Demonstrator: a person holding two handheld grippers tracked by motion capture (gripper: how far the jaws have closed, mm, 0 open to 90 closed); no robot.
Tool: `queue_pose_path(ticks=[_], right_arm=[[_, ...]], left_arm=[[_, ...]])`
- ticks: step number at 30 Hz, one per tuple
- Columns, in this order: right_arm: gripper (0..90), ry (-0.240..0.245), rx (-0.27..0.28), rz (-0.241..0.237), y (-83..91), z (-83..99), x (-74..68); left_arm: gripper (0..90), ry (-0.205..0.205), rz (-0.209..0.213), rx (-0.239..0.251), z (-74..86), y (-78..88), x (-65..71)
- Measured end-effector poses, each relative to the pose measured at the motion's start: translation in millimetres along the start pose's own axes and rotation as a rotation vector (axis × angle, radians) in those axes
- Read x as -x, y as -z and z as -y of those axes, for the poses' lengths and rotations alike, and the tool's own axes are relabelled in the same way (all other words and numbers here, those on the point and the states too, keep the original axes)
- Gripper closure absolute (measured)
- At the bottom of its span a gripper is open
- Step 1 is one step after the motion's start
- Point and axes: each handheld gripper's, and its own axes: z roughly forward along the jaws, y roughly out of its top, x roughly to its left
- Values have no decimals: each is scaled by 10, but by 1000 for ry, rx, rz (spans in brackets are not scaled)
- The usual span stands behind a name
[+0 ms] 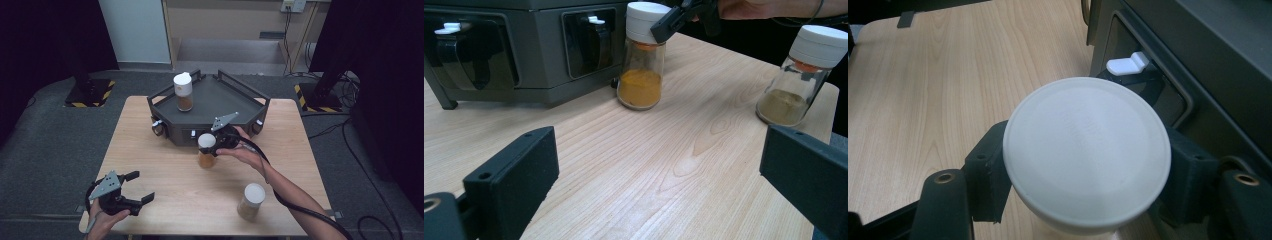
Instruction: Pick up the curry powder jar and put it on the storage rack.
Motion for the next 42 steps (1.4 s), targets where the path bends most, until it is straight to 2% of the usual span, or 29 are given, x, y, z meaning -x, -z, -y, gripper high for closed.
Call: queue_pose_path(ticks=[3, 9, 16, 21, 29, 38, 42], right_arm=[[335, 10, 2, 0, 5, 5, -7], [336, -5, 0, -18, 50, 0, -2], [336, 18, 21, -33, 219, -59, -2], [336, 41, 17, -45, 369, -169, 16], [337, 38, 31, -68, 555, -300, 83], [337, 57, 28, -65, 698, -491, 88], [337, 46, 21, -63, 748, -571, 94]], left_arm=[[14, 0, 1, -2, -1, -3, -2], [14, 2, 1, -1, 0, -2, -3], [14, -1, 3, -4, -5, -8, -3], [14, 0, 4, -4, -5, -9, -4], [14, -1, 6, -8, -10, -16, -4], [14, -1, 6, -10, -11, -17, -5], [15, 0, 7, -11, -13, -19, -6]])
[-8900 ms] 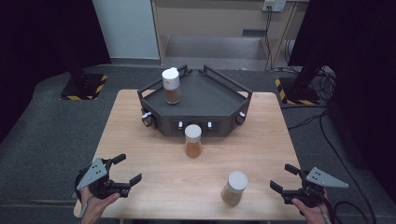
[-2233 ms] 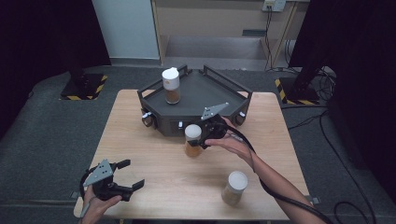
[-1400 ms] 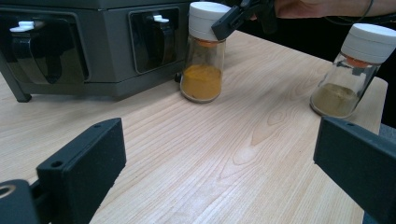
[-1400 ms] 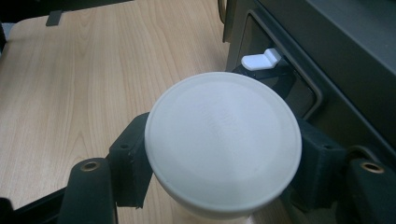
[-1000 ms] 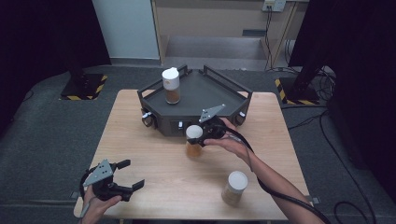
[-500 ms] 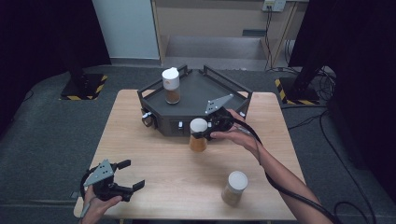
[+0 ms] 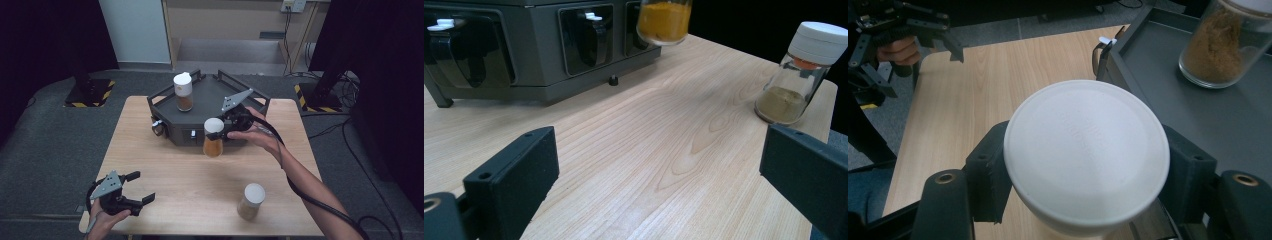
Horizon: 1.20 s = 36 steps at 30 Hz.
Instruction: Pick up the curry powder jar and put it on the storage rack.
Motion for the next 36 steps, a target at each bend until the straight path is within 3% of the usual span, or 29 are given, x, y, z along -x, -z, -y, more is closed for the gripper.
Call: queue_pose_path(ticks=[10, 36], right_arm=[[338, -10, -10, 24, 114, -217, 9], [338, -110, -6, 160, 257, -677, 148]], left_arm=[[15, 1, 2, 1, 2, 0, -4], [15, 0, 7, -9, -8, -11, -5]])
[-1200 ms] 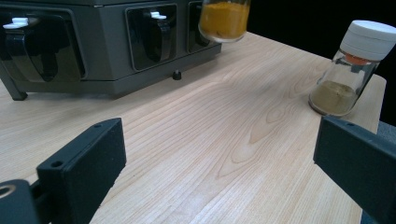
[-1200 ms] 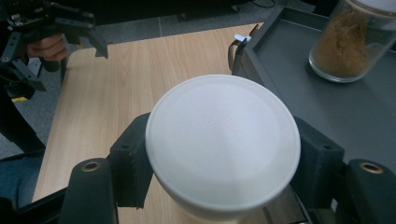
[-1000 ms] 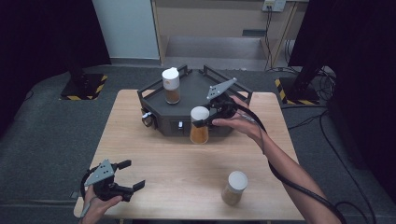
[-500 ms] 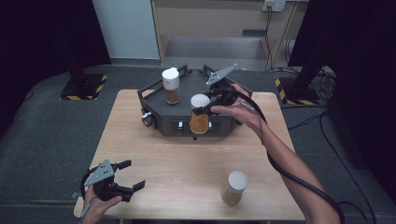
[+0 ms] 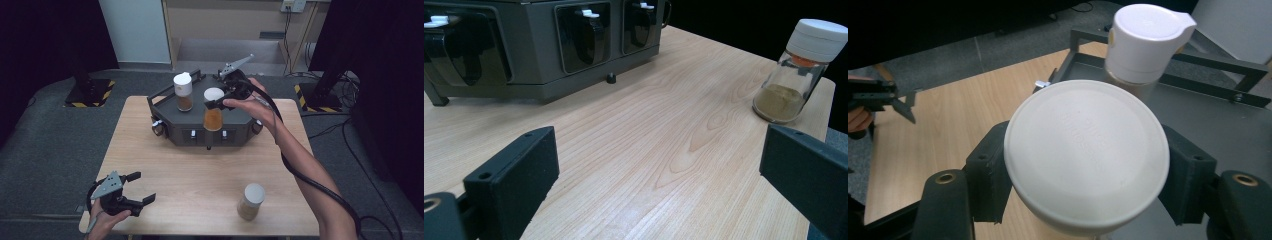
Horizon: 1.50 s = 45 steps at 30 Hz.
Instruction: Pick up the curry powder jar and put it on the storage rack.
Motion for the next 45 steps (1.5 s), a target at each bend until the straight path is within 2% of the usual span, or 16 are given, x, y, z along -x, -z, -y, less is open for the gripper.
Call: queue_pose_path(ticks=[10, 18, 27, 45], right_arm=[[338, -48, 2, 74, -62, -161, 50], [338, -83, -18, 137, -216, -239, 85], [338, -131, -13, 179, -397, -214, 141], [338, -162, -29, 182, -580, -181, 268]], left_arm=[[15, 2, 2, 0, 2, 1, -1], [15, 4, 1, 0, 2, 2, -7], [15, 7, 2, -1, 6, 2, -12], [15, 12, 2, -4, 9, -3, -22]])
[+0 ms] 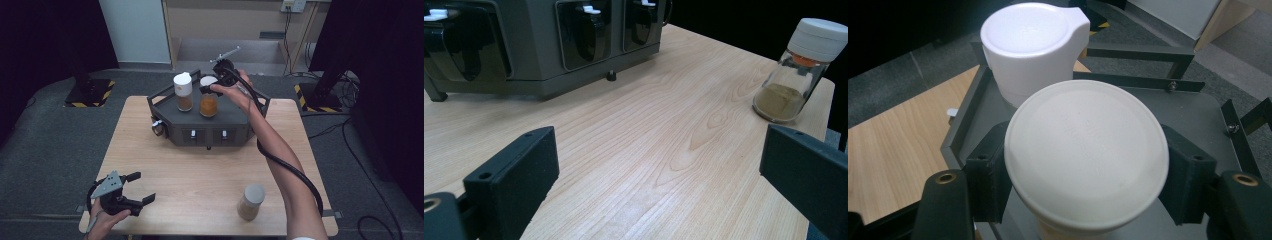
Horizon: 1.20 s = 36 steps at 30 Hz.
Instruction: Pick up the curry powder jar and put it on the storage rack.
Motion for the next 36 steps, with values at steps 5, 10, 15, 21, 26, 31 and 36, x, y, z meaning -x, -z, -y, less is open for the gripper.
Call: queue_pose_path(ticks=[5, 10, 15, 21, 26, 31, 36], right_arm=[[337, -4, -8, 4, -29, 12, 20], [337, -7, 1, 5, -36, 29, 30], [329, -4, 11, -2, -50, 40, 10], [219, -16, 77, 2, -9, 102, -8], [87, -12, 193, 17, 133, 198, -32], [55, 20, 211, 19, 273, 230, -50], [43, 50, 231, -2, 424, 317, -25]], left_arm=[[15, 0, 1, 0, -1, -1, -2], [15, -2, 4, -3, -6, -6, -1], [15, -2, 5, -2, -6, -6, 0], [15, -3, 6, -3, -9, -5, 3], [15, -5, 8, -5, -13, -11, 0], [15, -6, 10, -6, -15, -17, 4], [15, -6, 11, -8, -18, -24, 5]])
